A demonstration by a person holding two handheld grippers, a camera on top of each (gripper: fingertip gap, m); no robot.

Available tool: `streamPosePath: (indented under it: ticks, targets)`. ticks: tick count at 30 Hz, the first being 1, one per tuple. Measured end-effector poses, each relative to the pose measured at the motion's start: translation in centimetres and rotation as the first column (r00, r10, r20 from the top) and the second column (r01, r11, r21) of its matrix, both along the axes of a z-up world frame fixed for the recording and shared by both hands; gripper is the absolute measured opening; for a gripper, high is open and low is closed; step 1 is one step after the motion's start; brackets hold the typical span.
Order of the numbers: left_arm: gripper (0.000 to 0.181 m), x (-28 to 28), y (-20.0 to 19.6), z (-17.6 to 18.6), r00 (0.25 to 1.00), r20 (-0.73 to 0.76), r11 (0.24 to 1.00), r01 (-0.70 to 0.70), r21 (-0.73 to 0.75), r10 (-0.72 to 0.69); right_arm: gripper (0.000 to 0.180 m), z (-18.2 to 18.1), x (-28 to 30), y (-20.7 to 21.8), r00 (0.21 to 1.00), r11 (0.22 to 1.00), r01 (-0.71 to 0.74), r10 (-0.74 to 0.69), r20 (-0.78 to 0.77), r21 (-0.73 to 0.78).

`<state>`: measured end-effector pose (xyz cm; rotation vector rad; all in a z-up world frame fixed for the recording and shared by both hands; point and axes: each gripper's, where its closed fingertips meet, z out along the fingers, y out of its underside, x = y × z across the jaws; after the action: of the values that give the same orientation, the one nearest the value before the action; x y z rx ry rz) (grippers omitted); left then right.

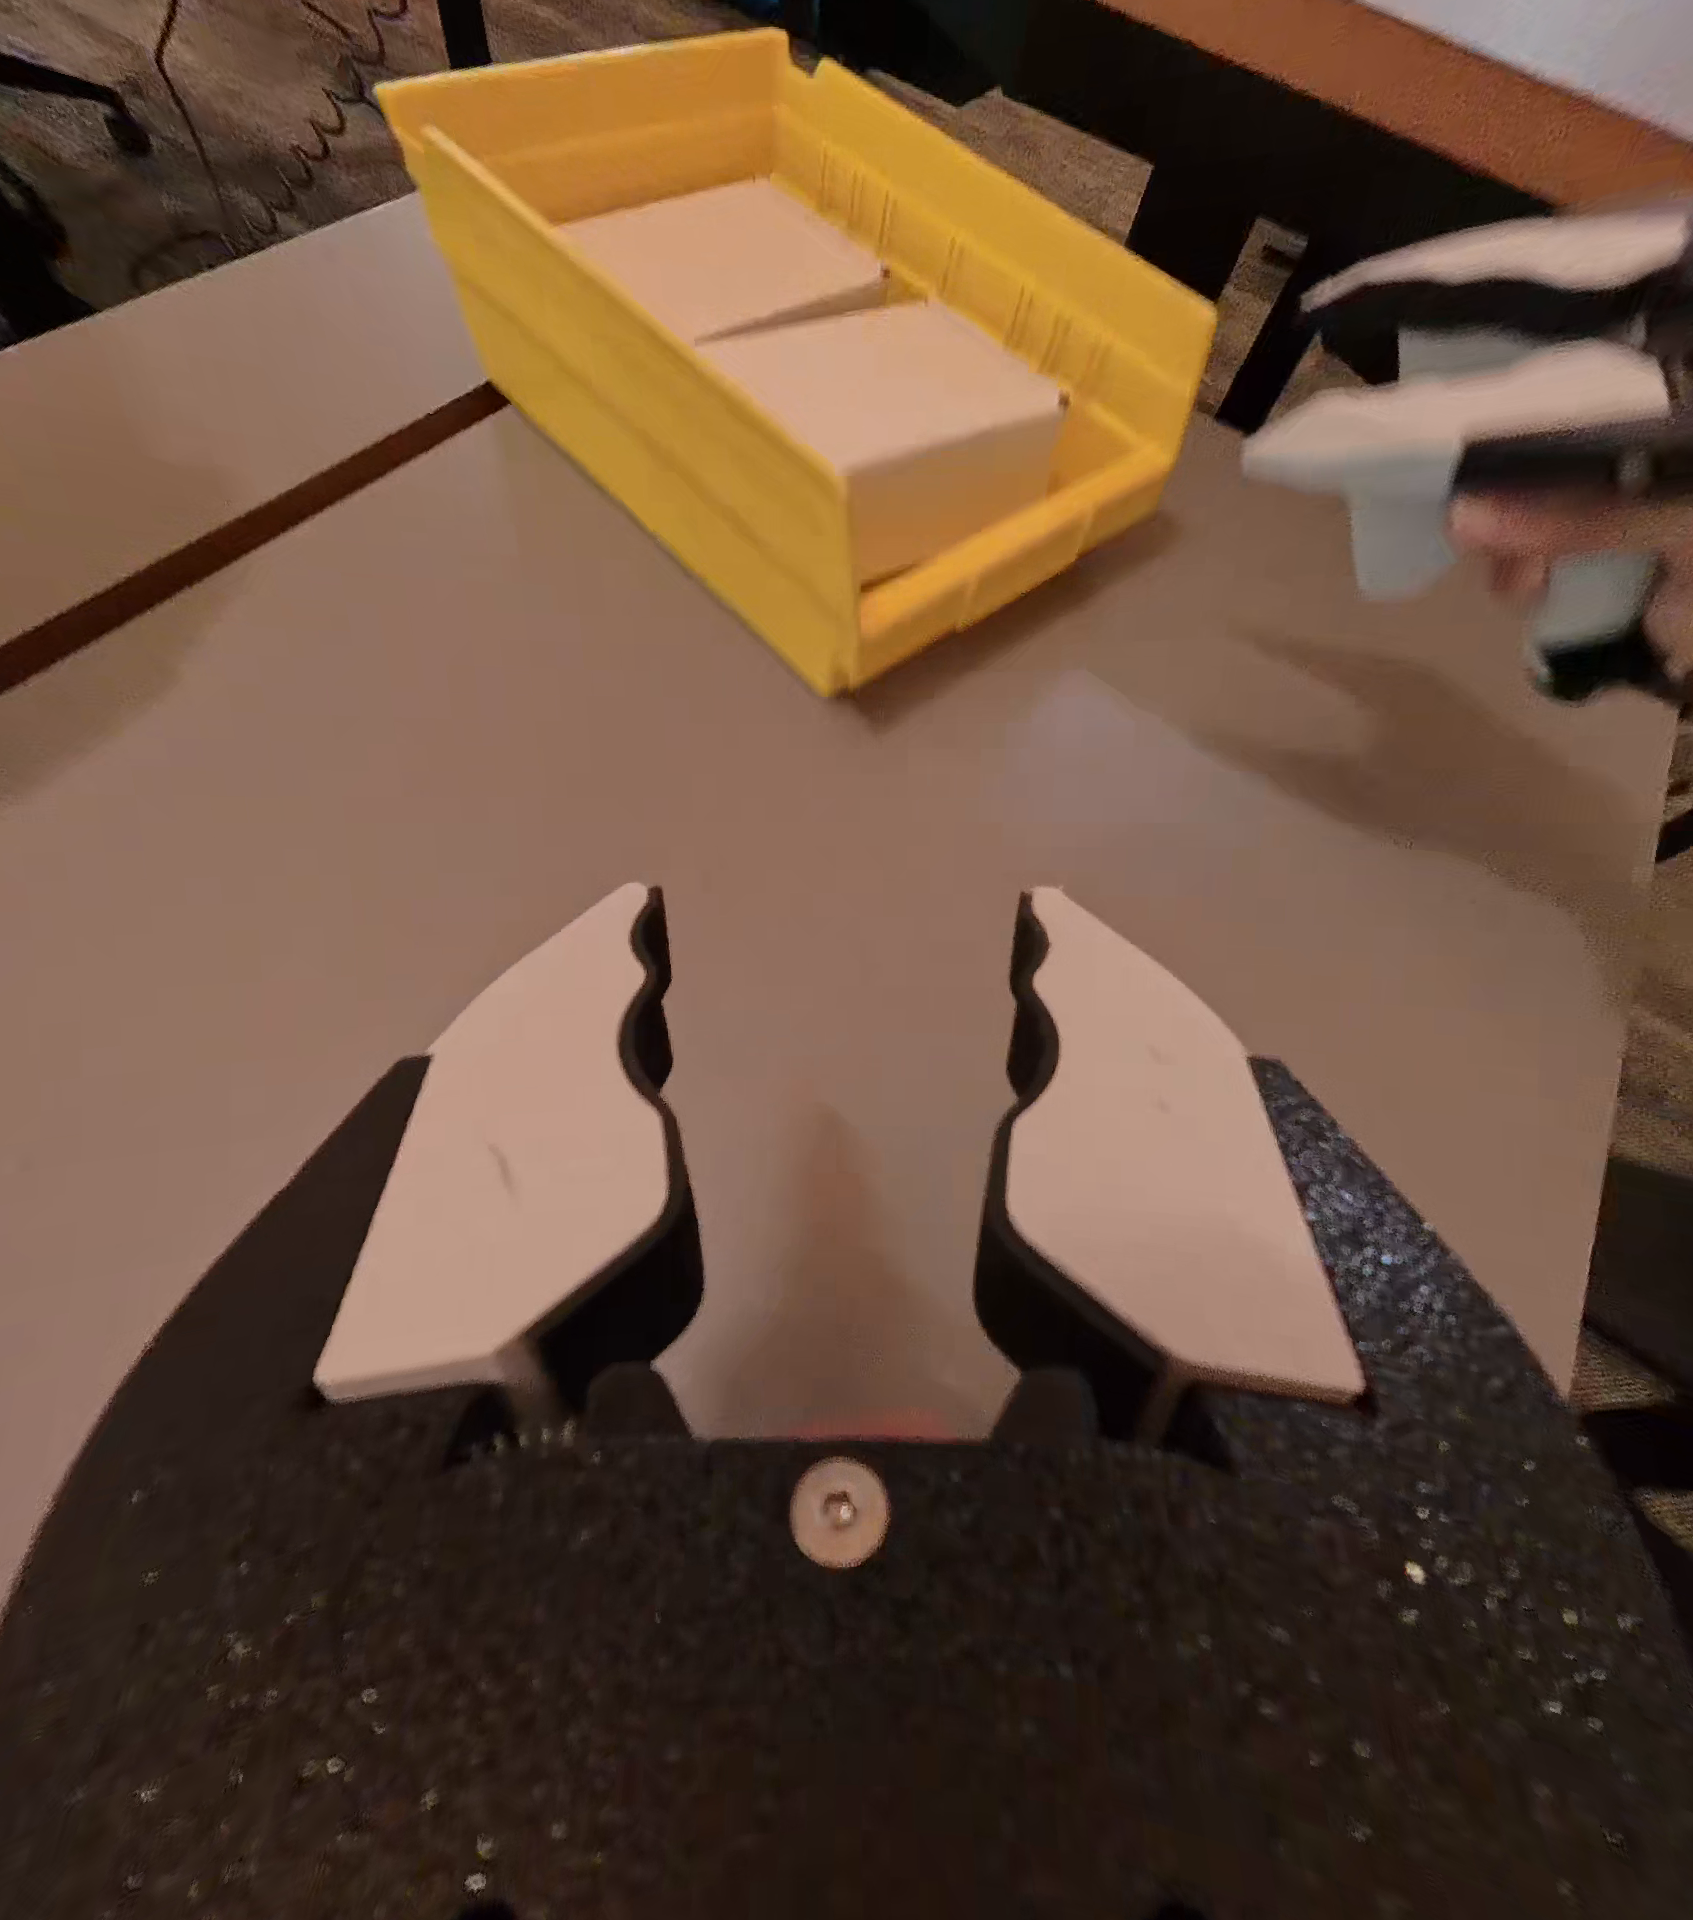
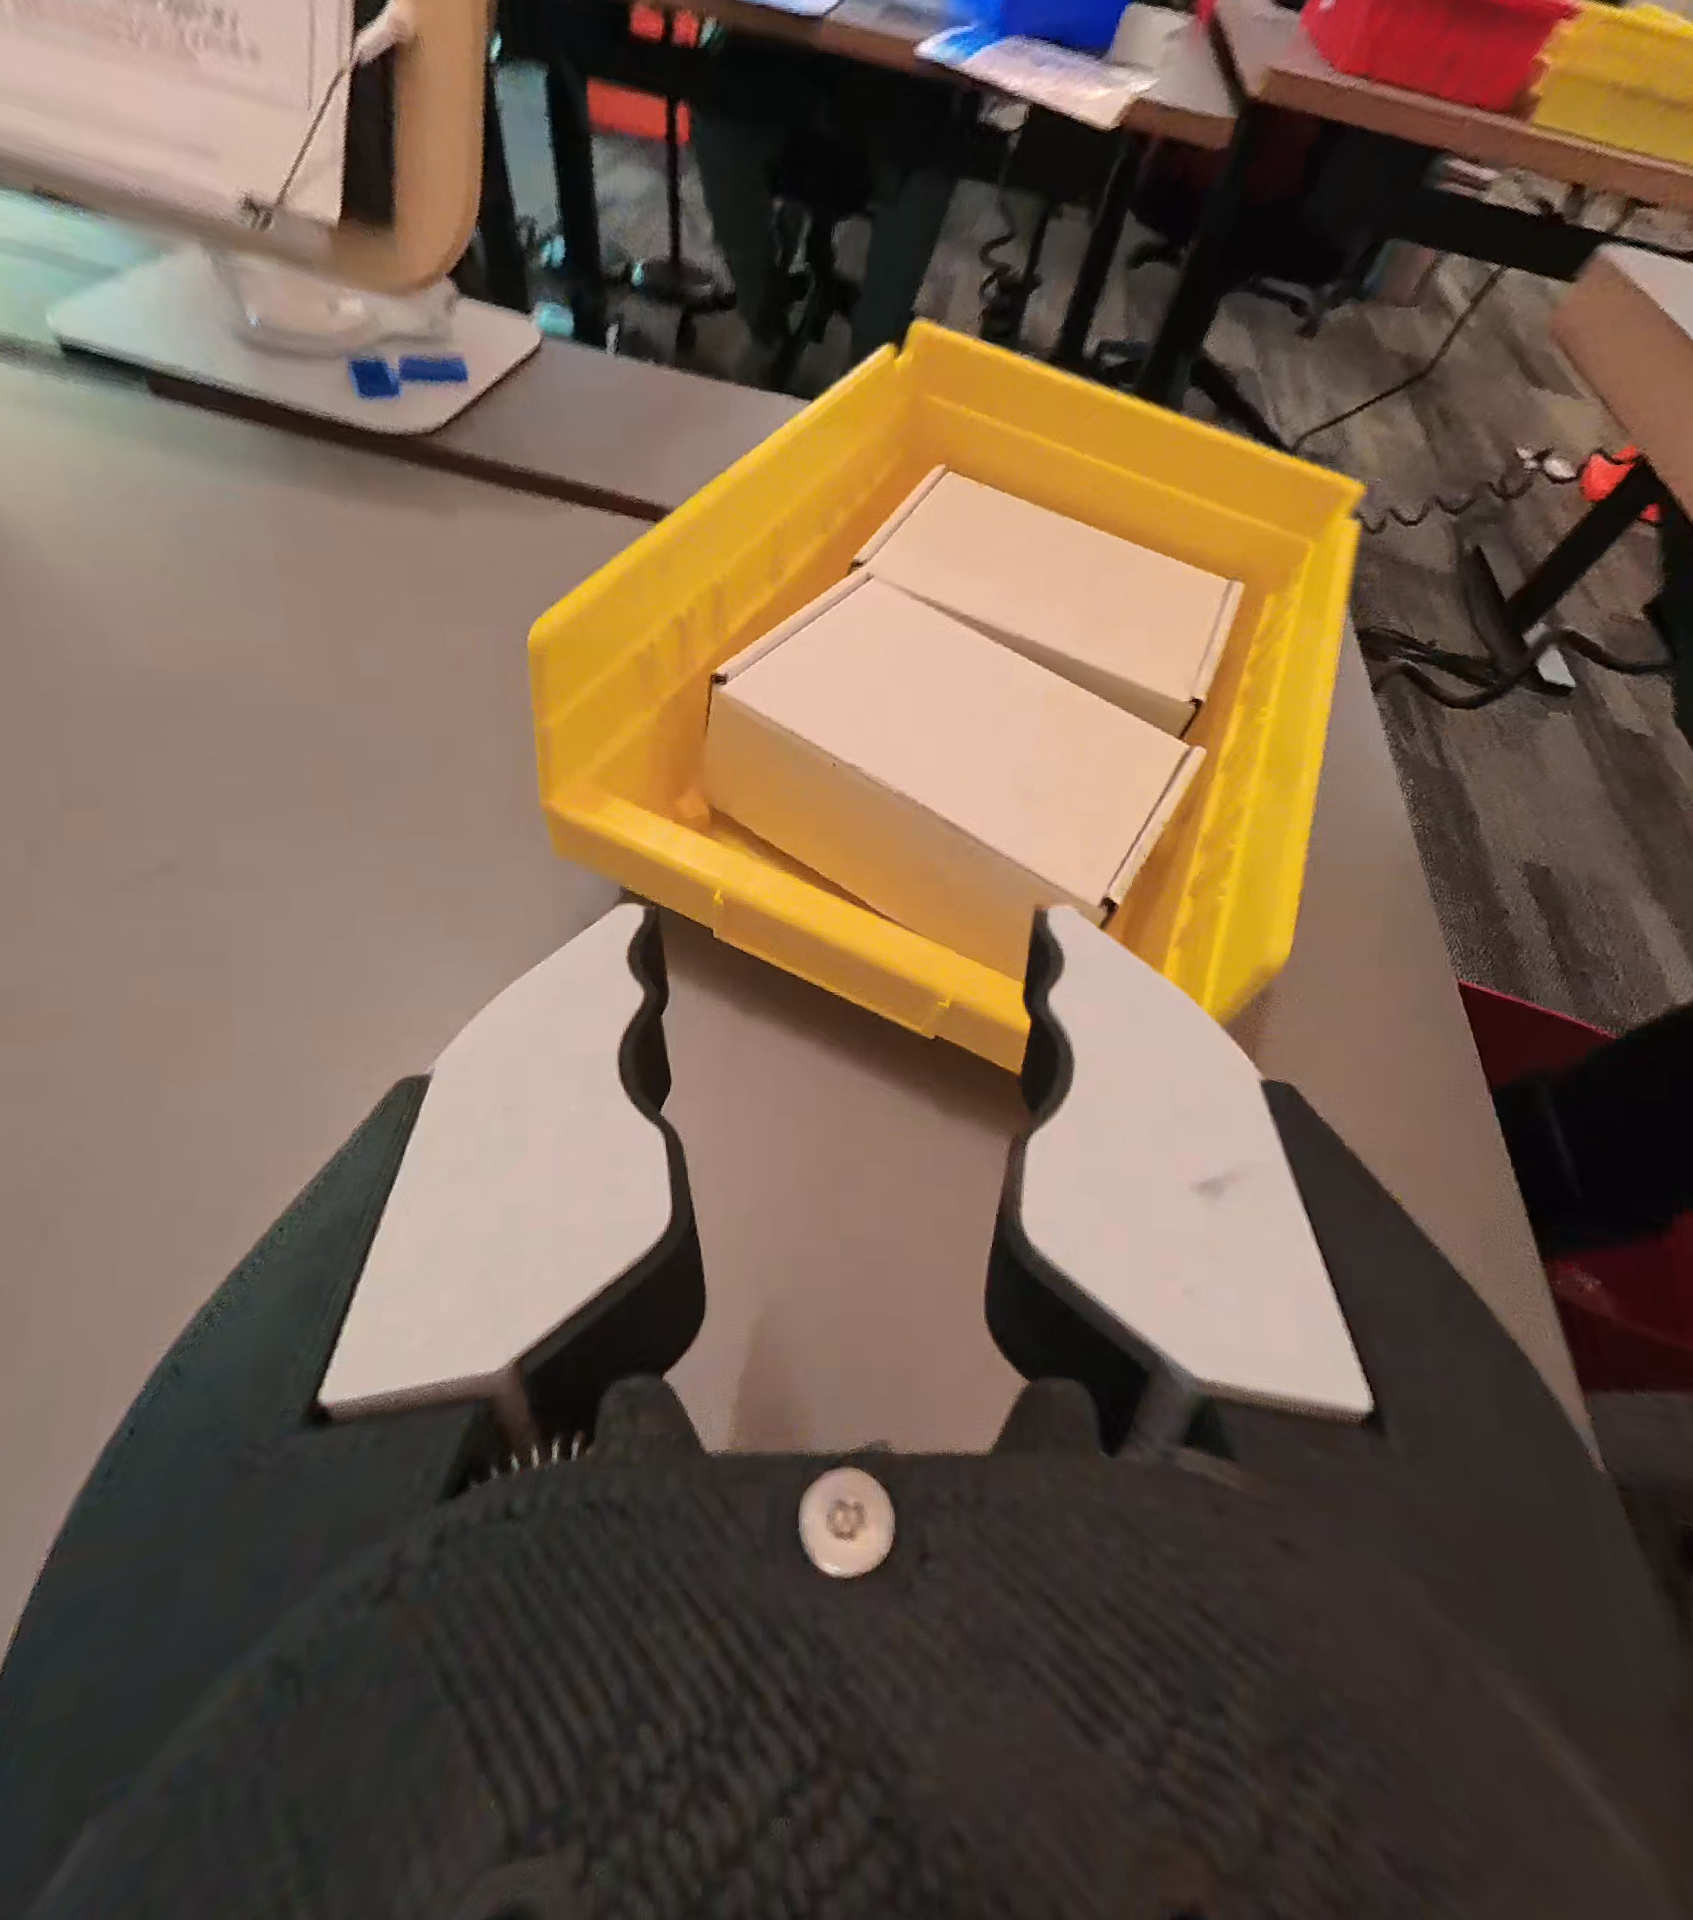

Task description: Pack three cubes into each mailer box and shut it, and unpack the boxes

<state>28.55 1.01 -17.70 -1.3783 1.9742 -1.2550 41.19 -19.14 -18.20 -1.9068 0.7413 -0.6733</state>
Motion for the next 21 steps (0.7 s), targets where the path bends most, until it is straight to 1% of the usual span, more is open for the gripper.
streamPosePath:
  ticks: [3, 4, 6, 8, 10, 12, 14, 15, 18, 19, 21]
  targets:
    - [0.071, 5.9, -2.5, 1.2, 0.994, -0.112, 1.000, -0.007, 0.016, 0.009, 0.065, 0.9, -0.4, -0.4, 1.000, 0.995, 0.023, -0.024, 0.014, 0.099]
    - [0.074, 7.7, -3.2, 1.2, 0.986, -0.169, 1.000, -0.005, 0.022, 0.009, 0.064, 1.2, -0.3, -0.5, 1.000, 0.994, 0.022, -0.024, 0.020, 0.106]
    - [0.075, 11.4, -4.3, 1.2, 0.962, -0.270, 0.999, -0.038, 0.021, 0.042, 0.064, 1.6, 0.0, -1.2, 0.998, 0.994, 0.055, -0.057, 0.020, 0.090]
    - [0.075, 14.9, -4.7, 0.7, 0.937, -0.339, 0.996, -0.068, 0.063, 0.086, 0.064, 1.7, -0.2, -1.3, 0.998, 0.995, 0.051, -0.055, 0.044, 0.081]
    - [0.075, 17.8, -4.7, -0.4, 0.904, -0.406, 0.988, -0.090, 0.122, 0.132, 0.065, 1.4, -0.4, -1.2, 0.998, 0.998, 0.028, -0.031, 0.058, 0.062]
    - [0.071, 20.4, -4.0, -1.9, 0.866, -0.454, 0.973, -0.142, 0.184, 0.212, 0.065, 1.0, -0.4, -1.2, 0.999, 0.999, 0.015, -0.017, 0.043, 0.039]
    - [0.070, 22.3, -4.1, -3.3, 0.821, -0.514, 0.967, -0.180, 0.183, 0.250, 0.065, 0.7, -0.2, -1.2, 0.999, 0.999, 0.014, -0.015, 0.040, 0.048]
    - [0.067, 23.0, -4.1, -4.0, 0.802, -0.534, 0.962, -0.192, 0.193, 0.267, 0.065, 0.6, -0.2, -1.2, 0.999, 0.998, 0.012, -0.014, 0.032, 0.058]
    - [0.059, 24.7, -2.7, -6.5, 0.759, -0.537, 0.921, -0.219, 0.322, 0.368, 0.065, 0.0, -0.2, -0.8, 1.000, 0.997, -0.015, 0.015, -0.001, 0.081]
    - [0.064, 24.9, -2.9, -7.4, 0.742, -0.557, 0.920, -0.216, 0.326, 0.372, 0.065, -0.2, -0.1, -0.8, 1.000, 0.996, -0.015, 0.016, -0.006, 0.088]
    - [0.053, 25.2, -3.3, -9.3, 0.714, -0.590, 0.919, -0.206, 0.336, 0.376, 0.064, -0.3, 0.1, -0.7, 1.000, 0.995, -0.020, 0.021, -0.015, 0.100]
